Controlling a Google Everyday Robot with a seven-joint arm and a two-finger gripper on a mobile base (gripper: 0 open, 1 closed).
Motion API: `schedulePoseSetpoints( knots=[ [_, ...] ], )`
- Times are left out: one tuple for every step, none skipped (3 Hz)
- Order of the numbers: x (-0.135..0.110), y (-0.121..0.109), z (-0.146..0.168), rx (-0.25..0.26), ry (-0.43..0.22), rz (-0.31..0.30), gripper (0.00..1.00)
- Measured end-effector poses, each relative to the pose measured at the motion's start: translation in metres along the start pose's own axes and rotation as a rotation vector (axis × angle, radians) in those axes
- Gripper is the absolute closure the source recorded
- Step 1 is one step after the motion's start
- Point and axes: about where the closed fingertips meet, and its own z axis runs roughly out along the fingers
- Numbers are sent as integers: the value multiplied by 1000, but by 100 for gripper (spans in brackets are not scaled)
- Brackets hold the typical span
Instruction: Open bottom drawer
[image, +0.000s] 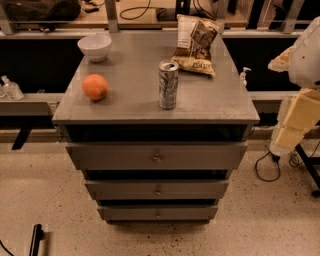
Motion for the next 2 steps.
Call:
schedulePoseSetpoints(
  knots=[
    [0, 0, 0, 0, 0, 0, 0],
    [-8, -11, 22, -89, -36, -79, 0]
  ],
)
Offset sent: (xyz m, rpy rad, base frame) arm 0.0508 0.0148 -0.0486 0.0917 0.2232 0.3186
